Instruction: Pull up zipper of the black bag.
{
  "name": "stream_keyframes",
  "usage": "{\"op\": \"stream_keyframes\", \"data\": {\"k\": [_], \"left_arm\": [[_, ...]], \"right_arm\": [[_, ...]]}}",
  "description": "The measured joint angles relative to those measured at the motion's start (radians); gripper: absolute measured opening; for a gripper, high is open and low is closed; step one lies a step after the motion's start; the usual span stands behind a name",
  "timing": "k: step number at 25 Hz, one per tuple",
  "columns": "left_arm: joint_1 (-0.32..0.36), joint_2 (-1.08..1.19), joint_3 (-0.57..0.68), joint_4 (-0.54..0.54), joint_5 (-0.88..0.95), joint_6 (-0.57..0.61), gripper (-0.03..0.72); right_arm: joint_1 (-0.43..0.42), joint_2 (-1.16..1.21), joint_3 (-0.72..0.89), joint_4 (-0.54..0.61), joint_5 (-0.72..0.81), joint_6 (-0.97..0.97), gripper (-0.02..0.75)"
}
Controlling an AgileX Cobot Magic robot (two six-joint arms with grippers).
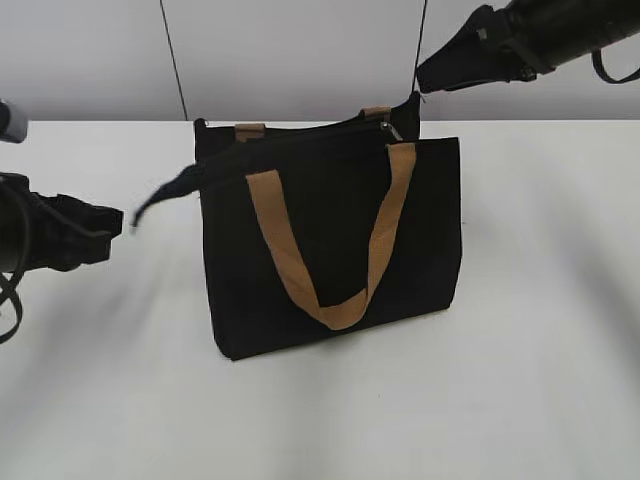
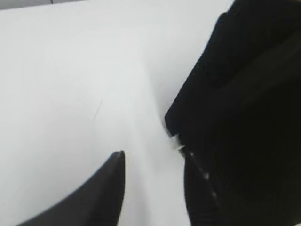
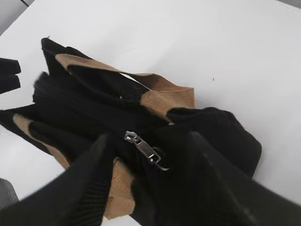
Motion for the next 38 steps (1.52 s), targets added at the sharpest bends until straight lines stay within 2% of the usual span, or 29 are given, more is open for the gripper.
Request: {"op": "stream_keyframes", "data": {"k": [2,4,7,11,14,19,24,29,38], "left_arm": [[0.0,-0.016,-0.03,-0.045,0.085,-0.001,0.34],[0.001,-0.031,-0.068,-0.078,0.176,-0.001,0.372],[0.001,-0.042,-0.119,-0.14,0.296,-0.001,0.385],[0.001,-0.061,-0.133,-0.197,0.417,-0.001,0.391],[0.001,-0.095,-0.135,-0.211,0.509,-0.001,0.391],[0.001,-0.217,-0.135,-0.211,0.652,-0.001,0.391],[0.001,-0.391,-0.136,-0.211,0.757,-0.002,0.391],[0.001,-0.587,-0.137,-0.211,0.887,-0.002,0.391],[0.001,-0.831,-0.137,-0.211,1.145,-0.002,0.391]], "right_arm": [[0.0,-0.022,0.0,-0.012,0.006,0.002,0.405],[-0.001,-0.043,0.0,-0.026,0.011,0.006,0.421],[0.01,-0.07,0.0,-0.075,0.014,0.039,0.427],[0.062,-0.089,0.0,-0.208,0.014,0.123,0.432],[0.109,-0.108,0.0,-0.308,0.014,0.195,0.431],[0.14,-0.17,0.002,-0.437,0.018,0.3,0.431],[0.141,-0.296,0.09,-0.469,0.018,0.323,0.432],[0.141,-0.442,0.265,-0.489,0.009,0.341,0.432],[0.142,-0.843,0.495,-0.5,0.006,0.425,0.432]]}}
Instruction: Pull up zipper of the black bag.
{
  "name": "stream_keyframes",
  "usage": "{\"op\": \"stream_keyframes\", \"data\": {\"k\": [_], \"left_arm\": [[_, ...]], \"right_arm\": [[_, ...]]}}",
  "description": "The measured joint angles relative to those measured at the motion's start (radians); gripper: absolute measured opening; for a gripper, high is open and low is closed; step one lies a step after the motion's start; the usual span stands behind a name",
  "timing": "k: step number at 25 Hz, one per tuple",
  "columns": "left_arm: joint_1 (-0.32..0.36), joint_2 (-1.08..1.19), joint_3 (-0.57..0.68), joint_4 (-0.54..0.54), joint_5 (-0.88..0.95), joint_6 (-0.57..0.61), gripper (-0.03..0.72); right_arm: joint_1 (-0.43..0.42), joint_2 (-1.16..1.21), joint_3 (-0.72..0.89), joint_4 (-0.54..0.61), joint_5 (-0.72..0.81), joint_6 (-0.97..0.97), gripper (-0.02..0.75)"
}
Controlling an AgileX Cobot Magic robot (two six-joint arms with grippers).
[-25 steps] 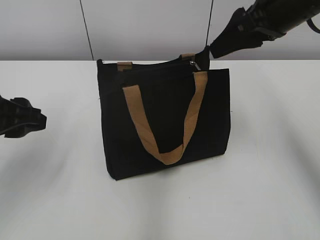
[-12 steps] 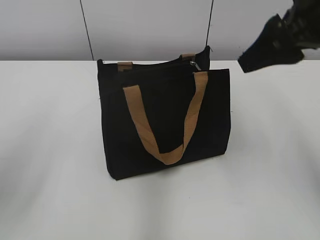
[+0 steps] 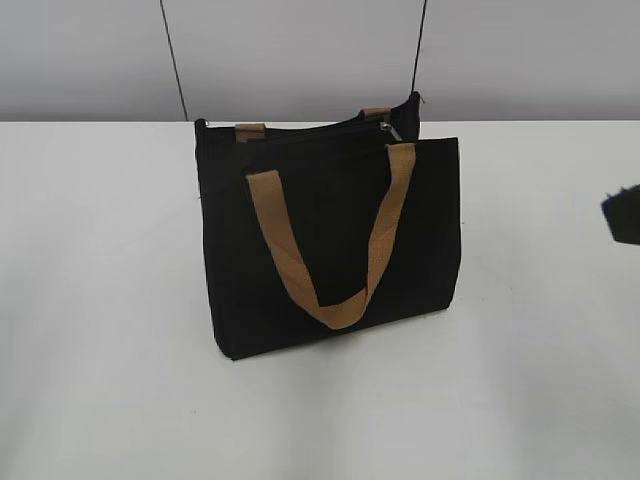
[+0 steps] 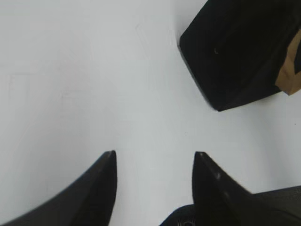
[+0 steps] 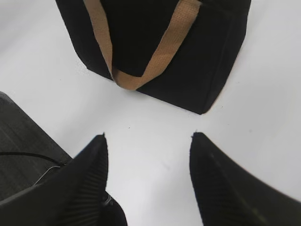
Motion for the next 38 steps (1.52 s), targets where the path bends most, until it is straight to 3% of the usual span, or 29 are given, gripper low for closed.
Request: {"op": "stream_keyframes", "data": {"k": [10,20,38], "left_arm": [[0.0,-0.256,0.0,0.0,0.137,0.003,0.391],[0.0,-0.472,0.007,0.0,0.195,0.088,0.391],[0.0,-0.486,0.082,0.0,0.111,0.09,0.381]], "right_arm": [[0.0,-0.442,0.164,-0.215,0.117,0.263,0.432],[0.0,-0.769,0.289,-0.429,0.267,0.505,0.433],[0.0,-0.862,0.359,-0.472,0.186,0.535,0.402]]}}
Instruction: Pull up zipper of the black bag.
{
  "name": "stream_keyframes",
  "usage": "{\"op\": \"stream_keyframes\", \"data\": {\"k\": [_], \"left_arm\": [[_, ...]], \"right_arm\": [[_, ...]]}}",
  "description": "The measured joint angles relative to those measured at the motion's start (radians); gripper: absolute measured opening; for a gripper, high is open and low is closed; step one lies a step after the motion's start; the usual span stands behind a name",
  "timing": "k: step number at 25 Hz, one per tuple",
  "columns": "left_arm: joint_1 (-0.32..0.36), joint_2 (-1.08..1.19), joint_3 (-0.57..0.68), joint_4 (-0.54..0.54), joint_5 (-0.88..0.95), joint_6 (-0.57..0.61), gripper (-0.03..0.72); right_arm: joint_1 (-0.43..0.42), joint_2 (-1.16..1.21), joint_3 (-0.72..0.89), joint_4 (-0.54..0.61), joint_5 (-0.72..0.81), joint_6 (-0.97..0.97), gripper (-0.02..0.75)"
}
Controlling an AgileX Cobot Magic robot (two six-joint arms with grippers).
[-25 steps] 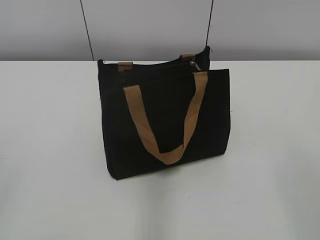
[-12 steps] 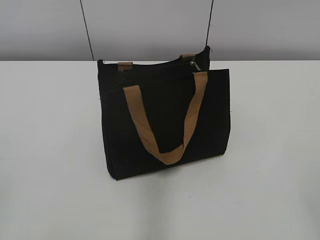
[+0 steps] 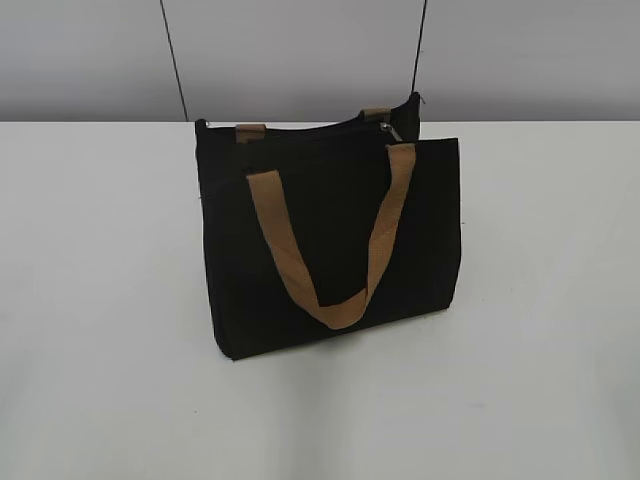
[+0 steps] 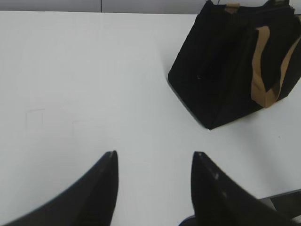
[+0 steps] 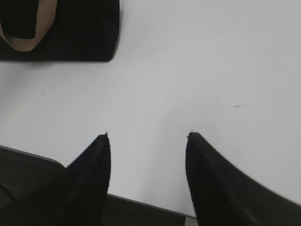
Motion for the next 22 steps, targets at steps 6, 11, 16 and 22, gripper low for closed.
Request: {"op": "stream_keyframes", "data": {"k": [6,11,16,22], "left_arm": [[0.0,0.0,0.001,0.0,0.0,0.0,0.381],[0.0,0.0,0.002,0.0,0.0,0.0,0.381],[0.003,0.0,0.002,0.0,0.0,0.0,0.381],[0.063,-0.017,0.002,0.0,0.0,0.0,0.381]], "right_arm": [[0.0,0.0,0.0,0.0,-0.001,0.0,0.402],[0.0,0.0,0.0,0.0,-0.001,0.0,0.402],[0.0,0.0,0.0,0.0,-0.001,0.001,0.402],[-0.088,-0.001,0.0,0.0,-0.001,0.001,0.402]]}}
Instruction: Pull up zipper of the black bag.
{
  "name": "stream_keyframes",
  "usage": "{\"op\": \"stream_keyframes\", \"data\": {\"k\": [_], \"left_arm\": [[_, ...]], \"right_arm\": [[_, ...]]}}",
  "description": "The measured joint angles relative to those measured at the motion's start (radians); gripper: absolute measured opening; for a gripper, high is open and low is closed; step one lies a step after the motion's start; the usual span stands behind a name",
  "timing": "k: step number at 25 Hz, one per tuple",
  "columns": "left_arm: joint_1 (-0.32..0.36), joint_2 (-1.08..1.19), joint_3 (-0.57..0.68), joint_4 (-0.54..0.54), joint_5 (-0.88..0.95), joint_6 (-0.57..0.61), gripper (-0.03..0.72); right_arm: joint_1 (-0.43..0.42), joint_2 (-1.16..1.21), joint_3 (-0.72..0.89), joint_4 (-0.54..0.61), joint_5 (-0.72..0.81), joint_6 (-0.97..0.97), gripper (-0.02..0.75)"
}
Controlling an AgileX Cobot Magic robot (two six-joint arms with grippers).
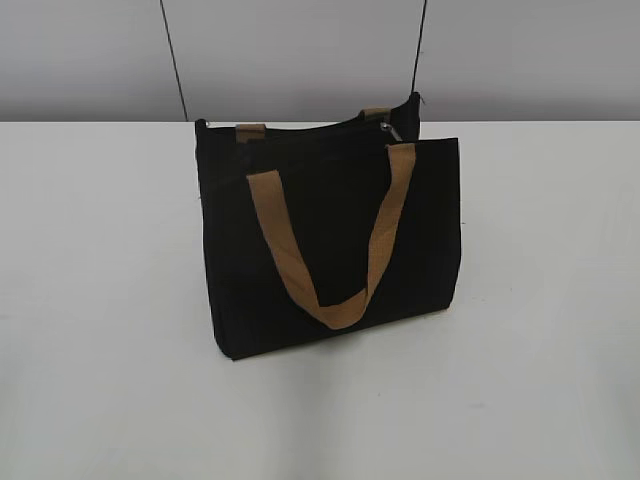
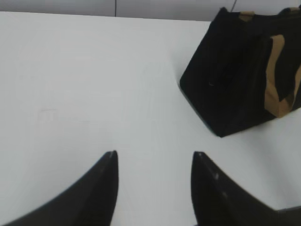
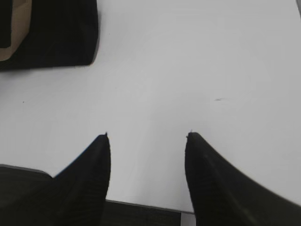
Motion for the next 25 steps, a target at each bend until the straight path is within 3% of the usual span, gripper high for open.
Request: {"op": "stream_keyframes", "data": {"k": [6,12,25], "left_arm": [[0.096,-0.003,0.0,0.0,0.0,0.0,0.381],[0.176,-0.003,0.0,0.0,0.0,0.0,0.381],[0.19,-0.003,0.0,0.0,-0.001,0.0,0.381]], "right_arm": [[-0.117,-0.001,0.0,-0.001,-0.001,0.0,0.4],[-0.154,-0.001,0.0,-0.001,-0.001,0.001,0.4],[-0.154,-0.05,0.0,0.004,-0.002,0.002,0.4]]}}
